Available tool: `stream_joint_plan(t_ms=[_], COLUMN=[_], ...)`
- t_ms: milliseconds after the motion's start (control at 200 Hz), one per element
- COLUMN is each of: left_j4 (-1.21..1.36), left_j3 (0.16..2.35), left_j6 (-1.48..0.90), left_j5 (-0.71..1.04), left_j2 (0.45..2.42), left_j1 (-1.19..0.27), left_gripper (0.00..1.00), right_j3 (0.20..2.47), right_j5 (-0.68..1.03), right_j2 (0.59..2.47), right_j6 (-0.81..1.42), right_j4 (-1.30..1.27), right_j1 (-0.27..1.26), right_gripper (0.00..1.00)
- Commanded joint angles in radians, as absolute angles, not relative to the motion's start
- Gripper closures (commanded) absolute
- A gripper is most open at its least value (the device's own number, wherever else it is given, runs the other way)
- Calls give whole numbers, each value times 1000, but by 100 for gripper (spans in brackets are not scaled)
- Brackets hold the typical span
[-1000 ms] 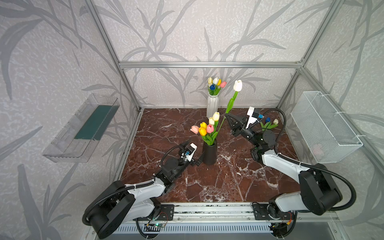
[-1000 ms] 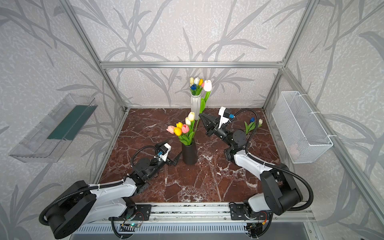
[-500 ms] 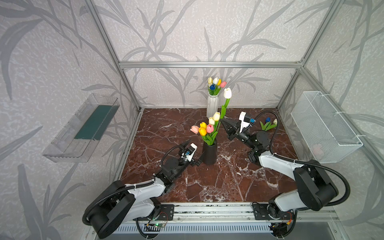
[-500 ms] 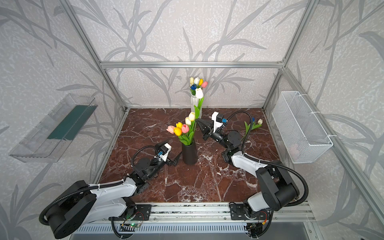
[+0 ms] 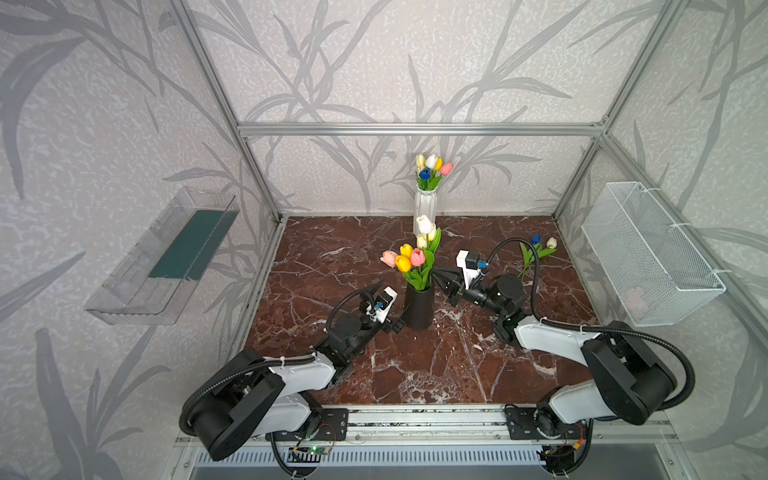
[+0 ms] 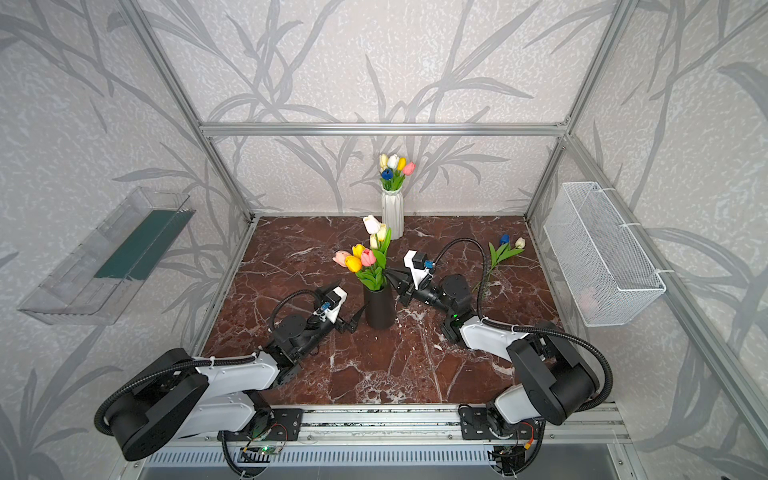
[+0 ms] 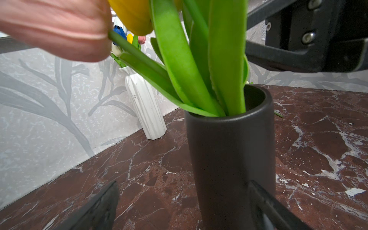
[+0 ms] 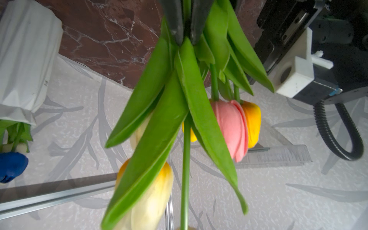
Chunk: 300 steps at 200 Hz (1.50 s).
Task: Arrange the flowers into the vase
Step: 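Lower the white tulip stem into the black vase and open the right gripper, then move the right gripper to the blue and cream tulips and grasp a stem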
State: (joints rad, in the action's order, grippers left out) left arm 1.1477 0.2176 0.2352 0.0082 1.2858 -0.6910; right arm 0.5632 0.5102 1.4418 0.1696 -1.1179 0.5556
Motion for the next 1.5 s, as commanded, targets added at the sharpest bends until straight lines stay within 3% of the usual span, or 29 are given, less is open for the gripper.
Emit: stream_joint_plan(t_ms=[0, 140, 285, 455, 540, 645, 810, 1060, 1185, 1495], left_j4=[1216, 1228, 1245, 1249, 1248, 1247, 1247, 1256, 1251, 1243], left_j3=[216, 225, 229, 230, 232, 235, 236, 235, 233, 230], left_j6=[243, 243, 246, 241, 232, 233, 228, 229, 235, 244], left_j5=[13, 18, 13, 26, 26, 34, 38, 33, 28, 20], left_j2=[1304, 1323, 1331, 1325, 1327, 1335, 1353, 1365, 1361, 1354], left_j1=[-686, -687, -687, -687, -688, -688, -688, -688, -688, -688], left_gripper=[1, 1, 1, 1, 1, 1, 0, 1, 1, 1], right_j3=[567, 565, 541, 528, 660, 884, 1161, 1482, 1597, 1687], right_j5=[443, 381, 303, 15, -105, -273, -167, -156, -119, -149], right_j2=[1356, 1227, 1036, 922, 1033, 1268, 1607, 1960, 2085, 2211], right_j6=[114, 77, 51, 95, 161, 224, 338, 324, 322, 351], right_j4=[-1009, -883, -753, -579, -346, -25, 243, 520, 603, 668], right_j1=[559, 555, 523, 344, 212, 103, -53, -92, -110, -115], right_gripper=[64, 44, 38, 39, 46, 46, 55, 58, 64, 73])
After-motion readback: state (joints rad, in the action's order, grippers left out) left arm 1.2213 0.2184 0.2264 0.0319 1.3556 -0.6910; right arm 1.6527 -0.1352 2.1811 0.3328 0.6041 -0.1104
